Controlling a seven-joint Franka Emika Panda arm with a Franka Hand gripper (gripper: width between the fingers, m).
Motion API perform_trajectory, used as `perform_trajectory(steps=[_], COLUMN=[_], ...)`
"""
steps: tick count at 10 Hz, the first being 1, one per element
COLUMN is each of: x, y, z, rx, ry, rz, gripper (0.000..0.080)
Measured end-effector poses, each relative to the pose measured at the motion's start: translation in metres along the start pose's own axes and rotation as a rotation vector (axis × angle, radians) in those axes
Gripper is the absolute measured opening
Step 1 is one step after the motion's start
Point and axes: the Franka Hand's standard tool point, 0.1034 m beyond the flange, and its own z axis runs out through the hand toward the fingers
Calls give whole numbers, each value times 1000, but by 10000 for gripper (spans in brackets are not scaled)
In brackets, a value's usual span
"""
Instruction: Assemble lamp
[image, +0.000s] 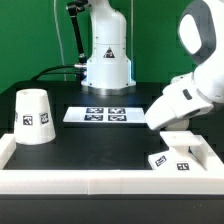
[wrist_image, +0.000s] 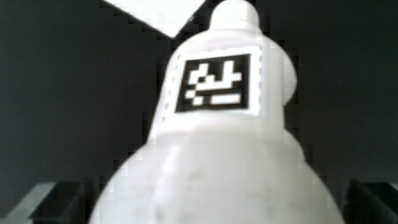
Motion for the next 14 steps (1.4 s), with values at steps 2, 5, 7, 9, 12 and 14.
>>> perform_trajectory(steps=[2, 5, 7, 9, 12, 14], x=[-1, -1, -1, -10, -47, -64], y=[1, 1, 2, 10, 33, 48], z=[4, 5, 5, -2, -50, -69], rx=[2, 3, 5, 16, 74, 94], ry=[-7, -9, -9, -18, -83, -95], rz=[1, 2, 0, -42, -81, -71], gripper=[698, 571, 571, 571, 573, 573])
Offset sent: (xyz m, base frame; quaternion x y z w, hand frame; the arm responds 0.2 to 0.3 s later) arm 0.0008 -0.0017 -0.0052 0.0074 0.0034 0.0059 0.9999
